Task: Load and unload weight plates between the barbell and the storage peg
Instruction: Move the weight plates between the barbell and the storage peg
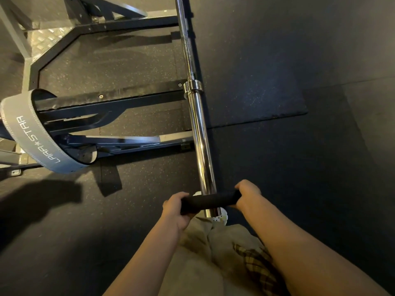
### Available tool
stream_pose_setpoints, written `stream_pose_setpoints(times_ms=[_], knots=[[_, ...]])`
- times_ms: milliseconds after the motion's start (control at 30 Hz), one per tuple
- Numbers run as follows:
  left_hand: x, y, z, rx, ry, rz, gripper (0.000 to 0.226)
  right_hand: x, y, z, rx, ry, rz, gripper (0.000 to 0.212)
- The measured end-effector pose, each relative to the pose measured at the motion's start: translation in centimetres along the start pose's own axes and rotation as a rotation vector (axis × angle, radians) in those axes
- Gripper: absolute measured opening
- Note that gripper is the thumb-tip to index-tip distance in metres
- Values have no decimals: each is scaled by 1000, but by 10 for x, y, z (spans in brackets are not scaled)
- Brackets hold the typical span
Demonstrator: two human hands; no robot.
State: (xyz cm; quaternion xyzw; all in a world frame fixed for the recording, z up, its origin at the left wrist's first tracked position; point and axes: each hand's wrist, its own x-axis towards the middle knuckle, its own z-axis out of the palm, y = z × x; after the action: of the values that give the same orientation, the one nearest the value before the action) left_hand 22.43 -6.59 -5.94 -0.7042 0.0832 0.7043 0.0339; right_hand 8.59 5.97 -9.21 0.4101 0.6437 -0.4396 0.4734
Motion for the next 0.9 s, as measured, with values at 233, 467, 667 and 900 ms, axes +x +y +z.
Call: stream_pose_setpoints(times_ms=[233, 467, 667, 900], knots=[[-4, -4, 18, -157, -23, 43, 89, 1, -43, -5, -63, 75, 155, 44], [13, 21, 29, 33, 89, -3, 75, -5, -40, 2, 27, 101, 153, 37], [25, 50, 33, 194, 188, -71, 27, -24, -41, 18, 87, 125, 139, 56], [32, 71, 38, 278, 194, -62, 6, -42, -44, 45, 122, 224, -47, 74]])
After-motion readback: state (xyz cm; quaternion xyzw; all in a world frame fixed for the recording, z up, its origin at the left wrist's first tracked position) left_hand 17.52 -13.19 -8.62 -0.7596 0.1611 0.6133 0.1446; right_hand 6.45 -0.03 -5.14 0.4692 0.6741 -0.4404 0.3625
